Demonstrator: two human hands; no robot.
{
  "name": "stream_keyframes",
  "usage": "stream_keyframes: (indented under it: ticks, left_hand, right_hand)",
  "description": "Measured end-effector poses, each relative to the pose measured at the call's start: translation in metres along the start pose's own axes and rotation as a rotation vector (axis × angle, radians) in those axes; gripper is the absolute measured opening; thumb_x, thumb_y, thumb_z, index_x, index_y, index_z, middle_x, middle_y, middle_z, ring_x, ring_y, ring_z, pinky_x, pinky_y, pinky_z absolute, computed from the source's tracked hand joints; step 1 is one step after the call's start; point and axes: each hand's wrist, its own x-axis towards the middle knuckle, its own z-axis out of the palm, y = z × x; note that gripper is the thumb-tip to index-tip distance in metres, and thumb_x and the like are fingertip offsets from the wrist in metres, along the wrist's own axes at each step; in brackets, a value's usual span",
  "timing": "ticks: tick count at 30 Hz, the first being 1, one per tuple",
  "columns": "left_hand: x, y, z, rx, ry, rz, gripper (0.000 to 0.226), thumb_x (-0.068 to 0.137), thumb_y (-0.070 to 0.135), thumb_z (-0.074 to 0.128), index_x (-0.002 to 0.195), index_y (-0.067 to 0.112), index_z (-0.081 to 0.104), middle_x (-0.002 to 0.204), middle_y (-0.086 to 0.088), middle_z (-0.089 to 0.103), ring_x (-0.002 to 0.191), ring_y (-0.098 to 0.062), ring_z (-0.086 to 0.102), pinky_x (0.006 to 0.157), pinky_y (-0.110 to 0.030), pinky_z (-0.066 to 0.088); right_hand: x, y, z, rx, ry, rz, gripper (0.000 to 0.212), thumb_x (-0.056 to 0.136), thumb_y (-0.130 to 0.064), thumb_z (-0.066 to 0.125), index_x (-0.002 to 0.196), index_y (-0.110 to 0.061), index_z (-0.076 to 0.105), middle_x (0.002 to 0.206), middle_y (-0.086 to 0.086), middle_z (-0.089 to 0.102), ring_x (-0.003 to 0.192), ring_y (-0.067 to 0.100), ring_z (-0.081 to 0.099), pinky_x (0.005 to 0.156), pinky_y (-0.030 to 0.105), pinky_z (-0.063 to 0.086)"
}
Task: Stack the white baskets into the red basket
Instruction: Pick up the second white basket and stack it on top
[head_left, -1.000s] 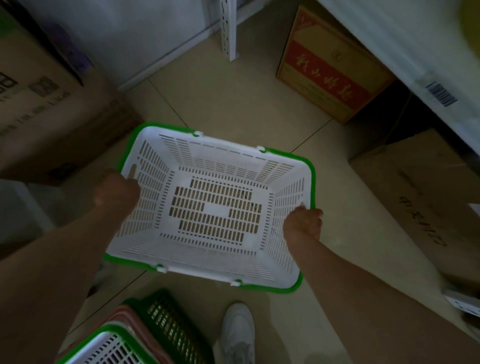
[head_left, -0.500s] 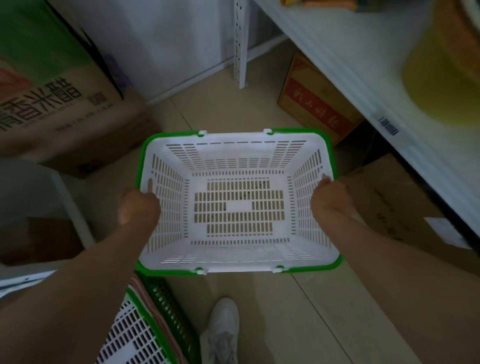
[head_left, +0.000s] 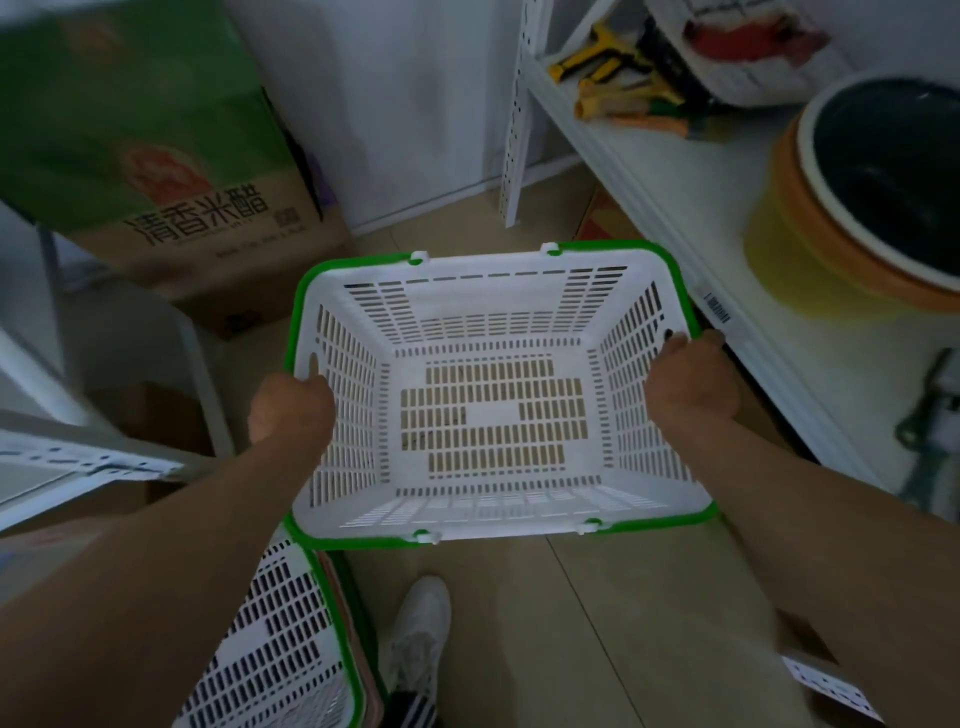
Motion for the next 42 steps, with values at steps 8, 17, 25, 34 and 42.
stream_keyframes:
  ticks: [8,17,25,34,42]
  left_hand:
    - [-0.039,-0.026,-0.073,-0.069,0.119,-0.011,0.059,0.089,0.055,0.045,0.109,0.002,0.061,0.095,-0.017,0.066,0.081,-0.038,0.065,0.072,-0.042,0.055]
    - [-0.062,-0.107,-0.159,-0.107,0.151,-0.083,0.042,0.083,0.039,0.045,0.100,0.003,0.055,0.094,-0.020,0.068,0.085,-0.039,0.069,0.080,-0.051,0.058]
    - [-0.055,-0.227,-0.204,-0.187,0.243,-0.241,0.052,0.081,0.047,0.049,0.100,0.001,0.062,0.092,-0.021,0.069,0.082,-0.040,0.069,0.078,-0.050,0.059]
    - [-0.047,-0.336,-0.261,-0.174,0.276,-0.370,0.037,0.088,0.025,0.055,0.107,-0.006,0.061,0.094,-0.022,0.065,0.076,-0.035,0.058,0.066,-0.039,0.046]
    - [-0.028,-0.398,-0.273,-0.075,0.276,-0.427,0.039,0.087,0.028,0.054,0.106,-0.005,0.061,0.099,-0.027,0.066,0.091,-0.043,0.063,0.076,-0.042,0.048]
  right_hand:
    - [-0.038,-0.026,-0.059,0.015,0.054,-0.178,0.045,0.099,-0.038,0.031,0.110,0.001,0.052,0.105,0.023,0.065,0.090,0.040,0.064,0.069,0.039,0.045]
    - [-0.120,-0.060,-0.080,-0.045,0.042,-0.346,0.040,0.097,-0.044,0.036,0.083,-0.008,0.047,0.079,0.015,0.060,0.071,0.033,0.062,0.058,0.032,0.037]
    - [-0.218,-0.087,-0.044,-0.114,-0.082,-0.480,0.042,0.097,-0.046,0.037,0.078,-0.012,0.052,0.055,-0.003,0.048,0.041,0.010,0.047,0.041,0.015,0.030]
    - [-0.335,-0.123,0.002,-0.112,-0.241,-0.495,0.037,0.098,-0.040,0.038,0.092,-0.007,0.051,0.089,0.017,0.065,0.069,0.029,0.057,0.063,0.034,0.042]
    - [-0.389,-0.129,0.048,-0.140,-0.280,-0.528,0.042,0.099,-0.039,0.035,0.101,-0.003,0.055,0.089,0.018,0.065,0.074,0.033,0.062,0.063,0.033,0.043]
